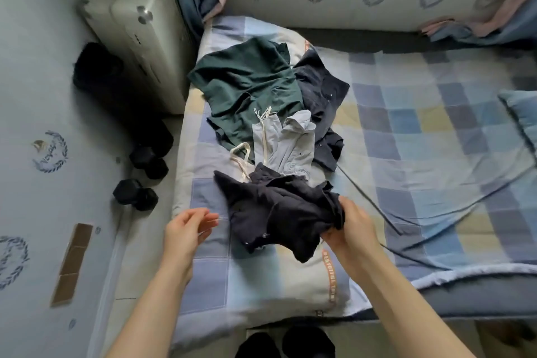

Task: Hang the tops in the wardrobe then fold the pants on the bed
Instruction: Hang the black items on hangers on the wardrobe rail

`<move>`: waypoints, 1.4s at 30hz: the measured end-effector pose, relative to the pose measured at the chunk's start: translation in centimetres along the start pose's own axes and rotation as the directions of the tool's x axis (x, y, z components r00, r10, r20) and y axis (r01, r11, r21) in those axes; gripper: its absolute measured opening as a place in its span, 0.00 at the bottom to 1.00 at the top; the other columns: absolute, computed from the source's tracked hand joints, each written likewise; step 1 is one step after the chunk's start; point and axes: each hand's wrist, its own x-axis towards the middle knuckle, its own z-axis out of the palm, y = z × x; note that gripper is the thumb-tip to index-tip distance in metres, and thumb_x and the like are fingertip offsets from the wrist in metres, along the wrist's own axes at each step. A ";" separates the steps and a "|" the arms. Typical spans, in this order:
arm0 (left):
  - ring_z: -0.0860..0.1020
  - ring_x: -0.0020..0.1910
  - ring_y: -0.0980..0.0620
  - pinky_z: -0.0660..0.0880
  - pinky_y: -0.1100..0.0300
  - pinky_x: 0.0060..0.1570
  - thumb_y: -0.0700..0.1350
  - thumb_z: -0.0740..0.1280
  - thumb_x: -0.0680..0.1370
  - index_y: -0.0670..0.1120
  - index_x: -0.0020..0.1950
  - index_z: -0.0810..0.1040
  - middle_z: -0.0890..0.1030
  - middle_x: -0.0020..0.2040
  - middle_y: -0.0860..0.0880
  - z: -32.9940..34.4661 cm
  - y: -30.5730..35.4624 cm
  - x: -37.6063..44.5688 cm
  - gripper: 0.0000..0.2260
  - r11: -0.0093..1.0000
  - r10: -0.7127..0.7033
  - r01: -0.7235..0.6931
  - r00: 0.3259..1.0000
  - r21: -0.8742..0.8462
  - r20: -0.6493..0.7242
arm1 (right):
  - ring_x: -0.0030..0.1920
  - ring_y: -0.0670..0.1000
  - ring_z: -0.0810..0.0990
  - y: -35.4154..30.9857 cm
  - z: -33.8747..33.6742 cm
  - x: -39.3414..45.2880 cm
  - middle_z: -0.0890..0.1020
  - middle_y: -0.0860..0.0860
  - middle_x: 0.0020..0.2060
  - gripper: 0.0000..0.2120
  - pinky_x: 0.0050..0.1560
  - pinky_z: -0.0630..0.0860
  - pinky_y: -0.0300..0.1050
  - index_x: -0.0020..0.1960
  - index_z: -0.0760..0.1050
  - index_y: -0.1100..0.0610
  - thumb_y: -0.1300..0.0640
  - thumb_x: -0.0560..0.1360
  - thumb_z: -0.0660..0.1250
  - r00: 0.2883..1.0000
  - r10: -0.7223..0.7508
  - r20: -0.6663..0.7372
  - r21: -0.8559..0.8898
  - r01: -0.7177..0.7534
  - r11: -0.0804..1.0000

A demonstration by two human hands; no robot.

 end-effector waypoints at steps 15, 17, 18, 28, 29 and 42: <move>0.77 0.41 0.46 0.68 0.60 0.33 0.41 0.62 0.79 0.49 0.43 0.73 0.78 0.38 0.51 12.0 -4.2 -12.1 0.06 0.683 0.151 -0.460 0.849 0.568 0.506 | 0.37 0.53 0.85 -11.9 -2.2 -16.1 0.84 0.55 0.38 0.14 0.40 0.81 0.53 0.48 0.77 0.60 0.57 0.82 0.55 0.901 -0.433 -0.003 0.527 0.369 0.766; 0.77 0.40 0.46 0.69 0.55 0.36 0.41 0.60 0.82 0.47 0.42 0.75 0.79 0.38 0.46 12.3 -3.9 -12.6 0.09 0.754 0.124 -0.414 0.852 0.510 0.509 | 0.39 0.52 0.85 -12.8 -5.1 -17.1 0.84 0.55 0.39 0.13 0.41 0.81 0.53 0.49 0.77 0.59 0.56 0.82 0.55 0.888 -0.440 -0.132 0.548 0.435 0.714; 0.76 0.40 0.46 0.69 0.55 0.37 0.40 0.59 0.82 0.46 0.44 0.76 0.79 0.39 0.45 12.2 -3.5 -12.9 0.09 0.790 0.115 -0.383 0.859 0.479 0.499 | 0.39 0.52 0.85 -13.0 -6.4 -17.4 0.84 0.54 0.39 0.13 0.41 0.82 0.52 0.50 0.77 0.59 0.55 0.82 0.55 0.882 -0.430 -0.191 0.559 0.458 0.691; 0.72 0.33 0.54 0.67 0.62 0.33 0.40 0.64 0.78 0.46 0.38 0.76 0.75 0.32 0.48 16.4 1.7 -22.1 0.08 0.801 0.146 -0.500 0.694 0.328 0.705 | 0.49 0.58 0.85 -7.7 -20.3 -20.8 0.77 0.62 0.55 0.15 0.44 0.82 0.51 0.65 0.69 0.64 0.57 0.82 0.59 0.791 -0.190 -0.582 0.616 0.581 0.532; 0.71 0.31 0.55 0.66 0.63 0.31 0.40 0.65 0.78 0.47 0.37 0.75 0.74 0.30 0.51 17.1 1.7 -23.8 0.09 0.777 0.139 -0.538 0.653 0.327 0.745 | 0.50 0.59 0.84 -6.8 -21.7 -21.7 0.77 0.62 0.56 0.13 0.45 0.82 0.51 0.64 0.70 0.63 0.58 0.82 0.59 0.774 -0.181 -0.606 0.591 0.591 0.550; 0.71 0.25 0.55 0.66 0.65 0.26 0.49 0.68 0.68 0.47 0.35 0.79 0.75 0.26 0.51 25.7 2.7 -45.3 0.07 0.448 -0.081 -0.867 0.203 0.217 0.976 | 0.41 0.46 0.79 -2.7 -28.3 -31.9 0.80 0.45 0.38 0.02 0.43 0.73 0.45 0.46 0.75 0.53 0.57 0.78 0.65 0.763 -0.611 -0.209 -0.437 0.486 0.757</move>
